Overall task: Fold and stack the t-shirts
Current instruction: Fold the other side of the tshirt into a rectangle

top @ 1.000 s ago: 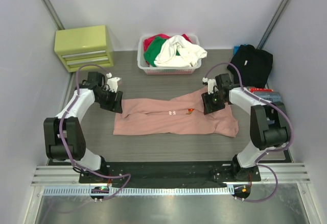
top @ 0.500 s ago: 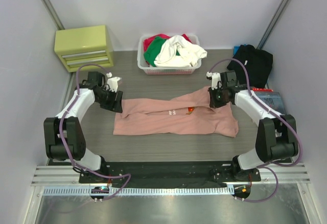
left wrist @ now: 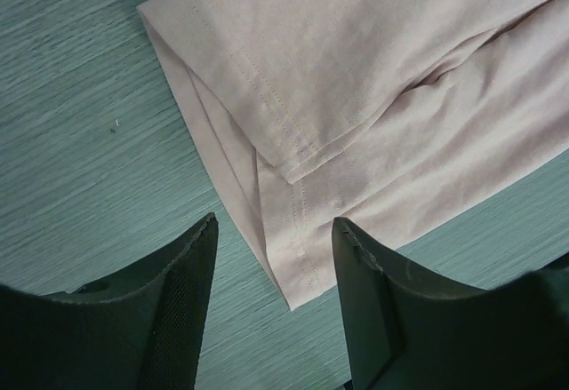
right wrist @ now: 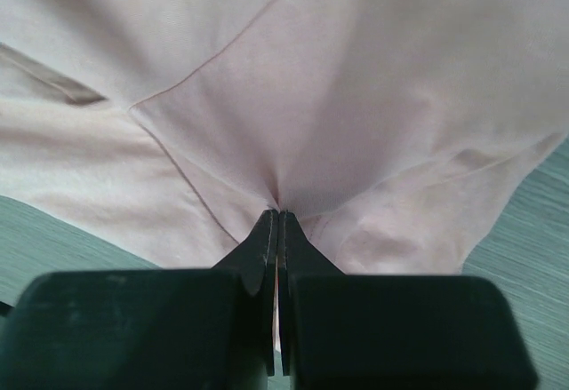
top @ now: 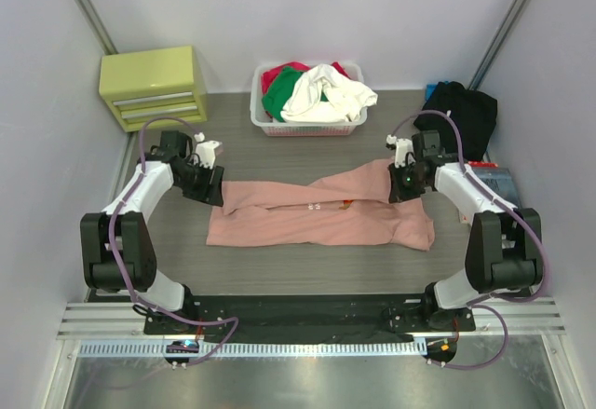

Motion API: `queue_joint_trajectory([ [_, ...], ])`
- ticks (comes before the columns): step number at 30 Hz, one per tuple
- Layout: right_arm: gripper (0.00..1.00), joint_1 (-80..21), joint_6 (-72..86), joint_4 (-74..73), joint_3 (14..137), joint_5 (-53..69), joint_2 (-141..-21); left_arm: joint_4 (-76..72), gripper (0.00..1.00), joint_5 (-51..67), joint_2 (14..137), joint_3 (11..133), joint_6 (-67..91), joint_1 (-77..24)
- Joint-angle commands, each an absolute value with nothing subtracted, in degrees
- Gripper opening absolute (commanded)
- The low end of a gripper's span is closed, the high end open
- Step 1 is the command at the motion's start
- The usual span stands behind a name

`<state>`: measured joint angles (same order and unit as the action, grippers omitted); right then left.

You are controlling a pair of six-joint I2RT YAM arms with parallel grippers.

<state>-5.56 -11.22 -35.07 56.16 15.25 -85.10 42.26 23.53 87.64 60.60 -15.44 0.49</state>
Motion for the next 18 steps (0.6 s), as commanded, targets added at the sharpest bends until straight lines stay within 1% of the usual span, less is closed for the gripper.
queue_joint_trajectory([
  [1, 0.01, -1.15, -11.42, -37.09, 58.45, 18.54, -86.92, 41.84, 0.56, 23.38, 87.45, 61.35, -16.17, 0.53],
  [6, 0.01, 2.54, -12.30, -37.88, 58.45, 19.69, -87.45, 41.66, 0.56, 23.64, 87.89, 61.70, -15.82, 0.53],
  [12, 0.01, 3.16, -12.83, -38.23, 57.66, 22.05, -87.45, 41.66, 0.56, 23.82, 88.68, 62.05, -15.73, 0.53],
  [13, 0.04, 3.16, -12.75, -38.23, 57.74, 22.93, -87.63, 41.75, 0.56, 23.91, 88.77, 62.14, -15.82, 0.61],
  [14, 0.14, 3.16, -12.74, -38.32, 57.66, 23.55, -87.80, 41.84, 0.56, 23.91, 88.77, 62.14, -15.82, 0.53],
  [15, 0.38, 3.08, -12.92, -38.23, 57.57, 23.82, -87.80, 41.84, 0.56, 23.91, 88.86, 62.05, -15.82, 0.53],
  [17, 0.57, 3.16, -13.09, -38.23, 57.31, 23.73, -87.54, 42.01, 0.56, 23.73, 88.94, 62.05, -15.91, 0.61],
  [18, 0.60, 3.16, -13.44, -38.15, 57.13, 23.56, -87.28, 41.92, 0.56, 23.73, 88.77, 61.96, -16.08, 0.62],
])
